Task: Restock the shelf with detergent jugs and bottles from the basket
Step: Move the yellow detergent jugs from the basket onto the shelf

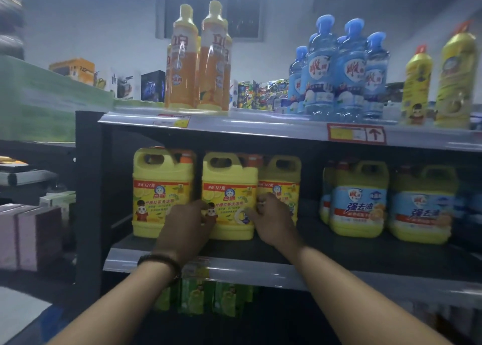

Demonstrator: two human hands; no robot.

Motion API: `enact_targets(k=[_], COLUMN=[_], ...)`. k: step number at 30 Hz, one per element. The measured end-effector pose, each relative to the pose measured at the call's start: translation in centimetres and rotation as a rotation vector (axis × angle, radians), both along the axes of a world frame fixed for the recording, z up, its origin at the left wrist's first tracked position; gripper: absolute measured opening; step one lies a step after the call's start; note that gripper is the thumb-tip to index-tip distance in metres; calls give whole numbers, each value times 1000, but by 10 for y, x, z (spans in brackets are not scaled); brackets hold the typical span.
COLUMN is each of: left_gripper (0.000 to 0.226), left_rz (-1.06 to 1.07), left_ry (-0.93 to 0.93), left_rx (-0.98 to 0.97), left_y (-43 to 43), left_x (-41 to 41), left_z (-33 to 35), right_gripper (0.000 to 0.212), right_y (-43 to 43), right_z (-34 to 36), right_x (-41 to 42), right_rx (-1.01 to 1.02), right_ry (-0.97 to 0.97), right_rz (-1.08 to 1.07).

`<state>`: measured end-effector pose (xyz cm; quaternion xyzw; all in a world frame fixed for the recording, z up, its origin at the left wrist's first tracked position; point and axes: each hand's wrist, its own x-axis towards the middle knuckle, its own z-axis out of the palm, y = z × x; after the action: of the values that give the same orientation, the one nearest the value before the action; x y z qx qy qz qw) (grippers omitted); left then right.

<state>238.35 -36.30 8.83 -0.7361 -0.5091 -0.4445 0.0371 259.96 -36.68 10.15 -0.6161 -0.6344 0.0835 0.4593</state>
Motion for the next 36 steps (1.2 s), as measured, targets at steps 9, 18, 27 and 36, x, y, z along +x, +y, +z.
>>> enact_targets(k=[9,18,27,36], left_gripper=[14,26,63,92], left_rz=[-241,-455,-606,-636], left_ry=[17,252,723,676], left_rx=[99,-517,-876,-1078], left_y=[-111,-211,-292,-300], left_x=[32,74,123,196], left_z=[-52,-251,-384,-489], right_gripper=[13,8,29,48], right_y=[-130,-265,-365,-413], right_z=[-37,-237,-451,-532], right_x=[28,110,133,150], right_rx=[93,-458,-969,-1030], right_ry=[29,-2,104,251], right_rz=[61,-67,-234,-428])
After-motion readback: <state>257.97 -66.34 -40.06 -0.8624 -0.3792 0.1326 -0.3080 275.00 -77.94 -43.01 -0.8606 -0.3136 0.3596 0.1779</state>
